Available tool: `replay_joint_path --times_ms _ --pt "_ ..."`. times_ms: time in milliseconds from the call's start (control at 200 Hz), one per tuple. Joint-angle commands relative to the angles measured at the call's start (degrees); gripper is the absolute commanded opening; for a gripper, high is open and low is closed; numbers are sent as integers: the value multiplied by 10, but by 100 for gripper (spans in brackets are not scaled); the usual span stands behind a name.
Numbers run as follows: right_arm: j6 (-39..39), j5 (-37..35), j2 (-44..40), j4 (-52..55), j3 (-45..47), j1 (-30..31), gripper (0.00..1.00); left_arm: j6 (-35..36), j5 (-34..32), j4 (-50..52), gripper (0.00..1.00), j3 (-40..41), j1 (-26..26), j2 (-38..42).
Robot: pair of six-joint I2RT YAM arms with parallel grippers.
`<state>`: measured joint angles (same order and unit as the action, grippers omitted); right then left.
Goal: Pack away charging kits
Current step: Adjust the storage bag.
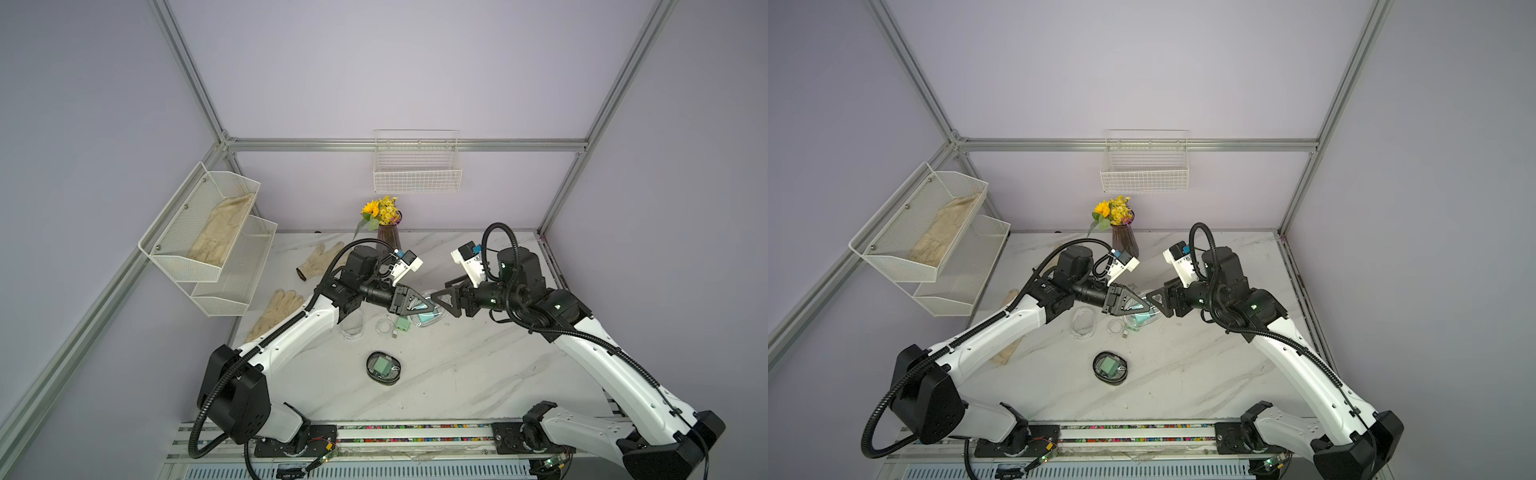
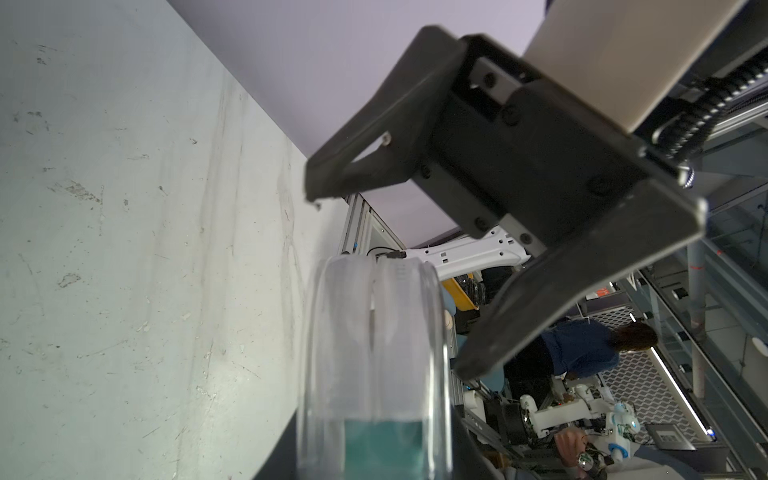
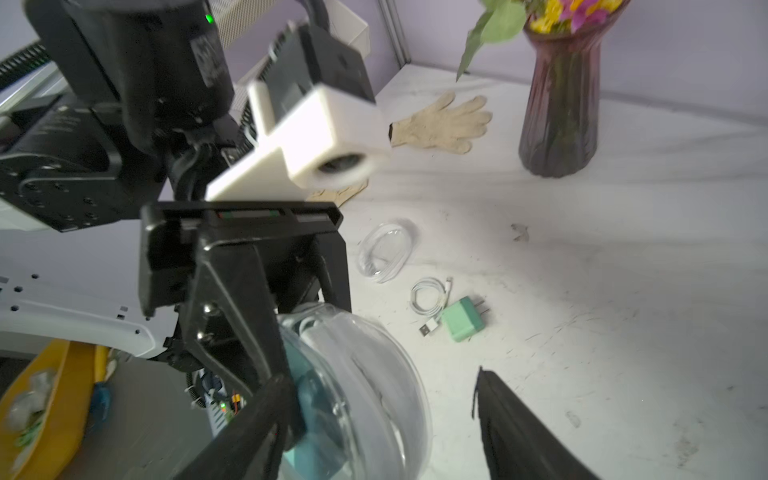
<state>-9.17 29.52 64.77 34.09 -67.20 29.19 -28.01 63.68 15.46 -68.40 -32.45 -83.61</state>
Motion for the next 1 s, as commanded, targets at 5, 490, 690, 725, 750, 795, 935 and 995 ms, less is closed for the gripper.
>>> replay_joint_path --times_ms 5,490,690,725,750,795,935,995 --pt "-18 67 -25 -45 12 -9 74 42 25 18 2 -62 -10 1" --pt "-81 217 -46 -140 132 -48 29 79 45 30 2 -73 -14 15" --pt "-130 253 -47 -206 144 -64 3 58 49 8 5 -68 -2 21" --pt "-143 253 -49 -219 147 -66 0 42 49 -6 12 -62 2 21" --pt "-154 253 -51 -231 148 -67 0 29 49 -18 18 -57 5 39" --pt "-182 251 -58 -262 155 -71 0 -2 47 -54 30 -40 10 49" --pt "-298 230 -76 -394 192 -74 0 -126 9 -218 73 34 12 74" --pt "-338 210 -84 -439 208 -74 0 -187 -13 -294 80 66 11 77"
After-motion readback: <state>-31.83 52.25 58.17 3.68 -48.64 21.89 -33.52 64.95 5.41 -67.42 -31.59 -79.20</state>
